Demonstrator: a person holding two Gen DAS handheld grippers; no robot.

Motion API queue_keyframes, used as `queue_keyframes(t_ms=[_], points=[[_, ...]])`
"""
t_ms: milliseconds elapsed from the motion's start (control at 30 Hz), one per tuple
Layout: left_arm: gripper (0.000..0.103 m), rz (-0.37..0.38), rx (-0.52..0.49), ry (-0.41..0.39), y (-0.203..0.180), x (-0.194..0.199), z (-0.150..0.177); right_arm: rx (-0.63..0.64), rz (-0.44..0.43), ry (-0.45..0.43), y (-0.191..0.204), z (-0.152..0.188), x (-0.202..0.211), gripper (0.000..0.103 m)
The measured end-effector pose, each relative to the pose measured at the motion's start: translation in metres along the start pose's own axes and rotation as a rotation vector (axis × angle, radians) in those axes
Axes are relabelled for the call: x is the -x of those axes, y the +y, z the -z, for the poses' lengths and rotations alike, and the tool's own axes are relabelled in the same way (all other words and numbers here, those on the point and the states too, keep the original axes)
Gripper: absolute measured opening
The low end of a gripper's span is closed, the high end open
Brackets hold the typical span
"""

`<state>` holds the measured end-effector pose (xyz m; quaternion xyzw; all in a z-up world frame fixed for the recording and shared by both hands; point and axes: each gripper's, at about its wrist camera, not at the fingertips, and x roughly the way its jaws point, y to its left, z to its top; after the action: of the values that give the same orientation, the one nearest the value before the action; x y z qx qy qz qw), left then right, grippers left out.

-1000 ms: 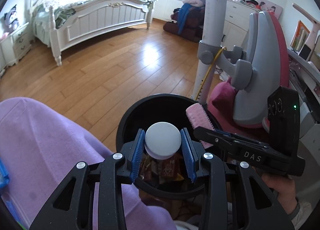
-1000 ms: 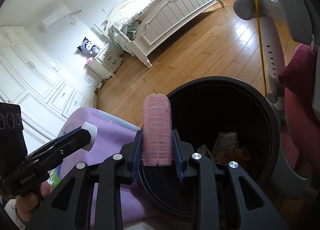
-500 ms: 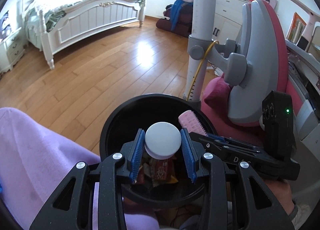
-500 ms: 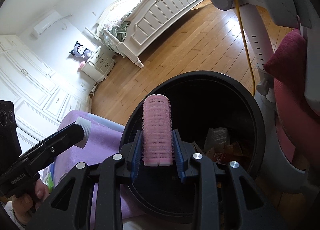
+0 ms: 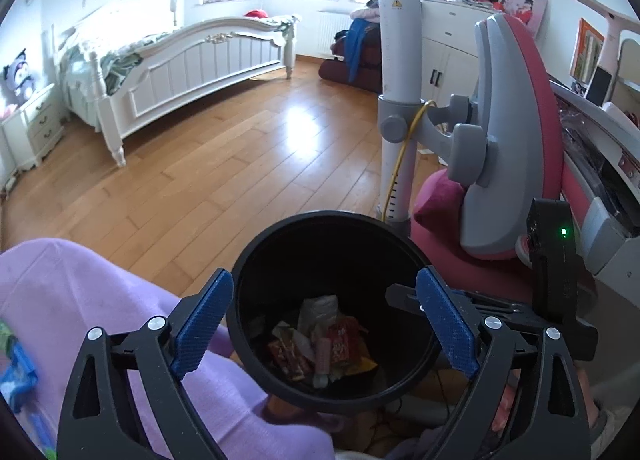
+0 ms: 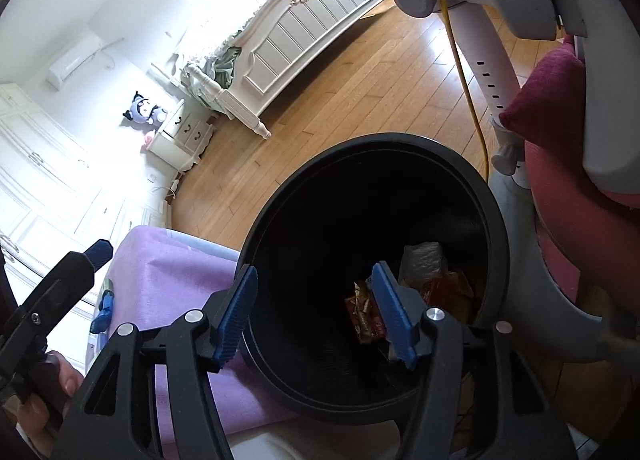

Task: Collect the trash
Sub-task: 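Move both tools back over the table, then grasp the white spray pump with the left gripper while the right grasps the green Doublemint pack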

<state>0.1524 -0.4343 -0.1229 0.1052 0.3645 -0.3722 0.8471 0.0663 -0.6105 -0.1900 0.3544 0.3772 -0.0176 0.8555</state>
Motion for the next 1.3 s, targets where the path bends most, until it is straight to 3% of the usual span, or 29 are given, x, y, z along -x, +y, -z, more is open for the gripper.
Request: queue_keyframes(t_ms=[233,367,467,767,933,1067,1200,1300], points=[[0.093,-0.019,0.037,-0.042,0.024,0.044,0.008,0.073,-0.027,0.016,0.042,0.004,0.000,0.060],[0.093,-0.060,0.078,-0.072,0.052,0.077,0.017,0.134,-0.050,0.026,0.079,0.008,-0.005,0.076],[0.098,-0.120,0.112,-0.102,0.081,0.104,0.029,0.199,-0.076,0.066,0.111,0.013,-0.016,0.077],[0.098,-0.287,0.282,-0.121,0.207,0.180,0.079,0.428,-0.146,0.159,0.218,0.031,-0.052,0.077],[0.098,-0.389,0.331,-0.068,0.272,0.208,0.114,0.574,-0.159,0.196,0.274,0.042,-0.075,0.077],[0.098,-0.411,0.363,-0.013,0.314,0.217,0.136,0.714,-0.158,0.224,0.319,0.053,-0.097,0.077],[0.084,-0.421,0.377,0.056,0.342,0.210,0.154,0.878,-0.129,0.246,0.360,0.065,-0.125,0.073],[0.073,-0.399,0.389,0.094,0.354,0.202,0.162,0.971,-0.085,0.297,0.381,0.075,-0.151,0.059]])
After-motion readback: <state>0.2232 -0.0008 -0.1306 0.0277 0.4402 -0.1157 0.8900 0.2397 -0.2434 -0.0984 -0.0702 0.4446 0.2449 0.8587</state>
